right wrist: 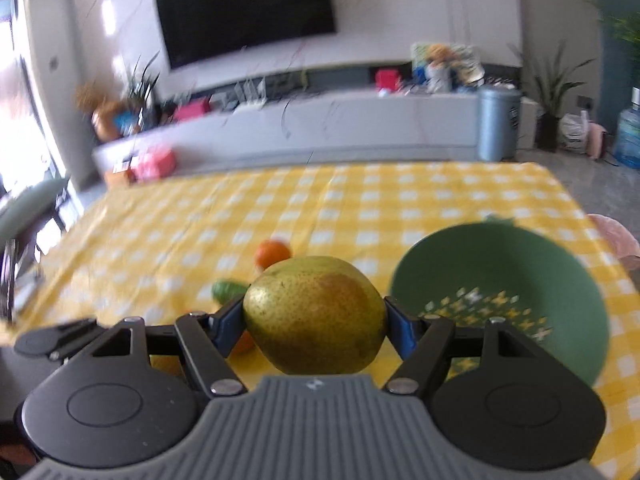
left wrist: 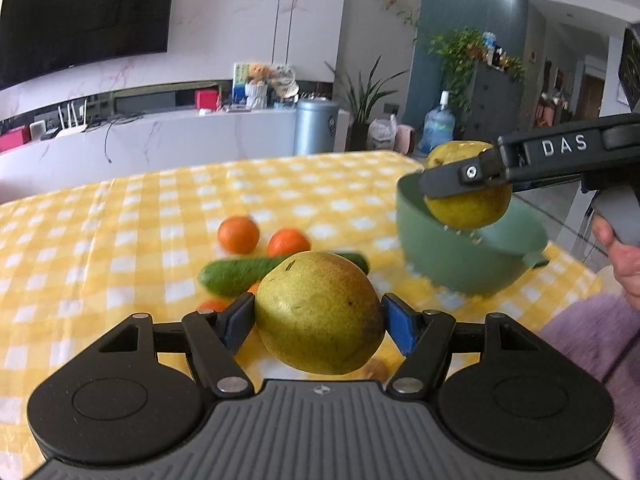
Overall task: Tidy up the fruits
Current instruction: 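Carry the pear into the green colander and open the right tool while the left tool lifts its pear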
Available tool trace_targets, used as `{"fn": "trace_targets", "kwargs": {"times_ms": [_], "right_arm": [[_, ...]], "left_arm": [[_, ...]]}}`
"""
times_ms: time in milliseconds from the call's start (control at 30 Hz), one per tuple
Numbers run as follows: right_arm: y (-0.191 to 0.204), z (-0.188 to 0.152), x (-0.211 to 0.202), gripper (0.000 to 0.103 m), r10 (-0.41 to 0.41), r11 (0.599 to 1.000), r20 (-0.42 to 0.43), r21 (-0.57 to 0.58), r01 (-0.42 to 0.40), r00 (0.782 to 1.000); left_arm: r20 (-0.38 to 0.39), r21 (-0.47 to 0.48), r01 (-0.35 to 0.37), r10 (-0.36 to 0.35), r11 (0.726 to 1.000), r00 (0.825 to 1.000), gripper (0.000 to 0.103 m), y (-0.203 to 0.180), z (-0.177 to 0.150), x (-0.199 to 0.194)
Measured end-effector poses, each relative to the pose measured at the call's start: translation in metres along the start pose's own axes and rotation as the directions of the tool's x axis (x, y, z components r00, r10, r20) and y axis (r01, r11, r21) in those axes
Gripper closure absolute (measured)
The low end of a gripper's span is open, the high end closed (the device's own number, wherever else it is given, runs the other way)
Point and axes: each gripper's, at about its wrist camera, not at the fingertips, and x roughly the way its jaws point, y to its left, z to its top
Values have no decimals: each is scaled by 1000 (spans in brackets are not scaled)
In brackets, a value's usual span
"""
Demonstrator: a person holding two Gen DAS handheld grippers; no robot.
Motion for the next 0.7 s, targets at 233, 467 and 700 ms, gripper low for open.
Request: {"fn": "trace_targets", "kwargs": {"times_ms": [233, 467, 700], "right_arm": [[-41, 10, -28, 34, -186, 980, 96, 89, 178, 978], [-80, 5, -6, 34, -351, 933, 6, 89, 349, 936], [-96, 0, 42, 34, -332, 941, -174, 11, 339, 927]], "left_arm": [[62, -14, 55, -54, 998, 997, 24, -20, 37, -3], [102, -11, 156, -154, 988, 983, 24, -46, 76, 25], [73, -44, 215, -212, 976, 975, 24, -52, 87, 66]]}}
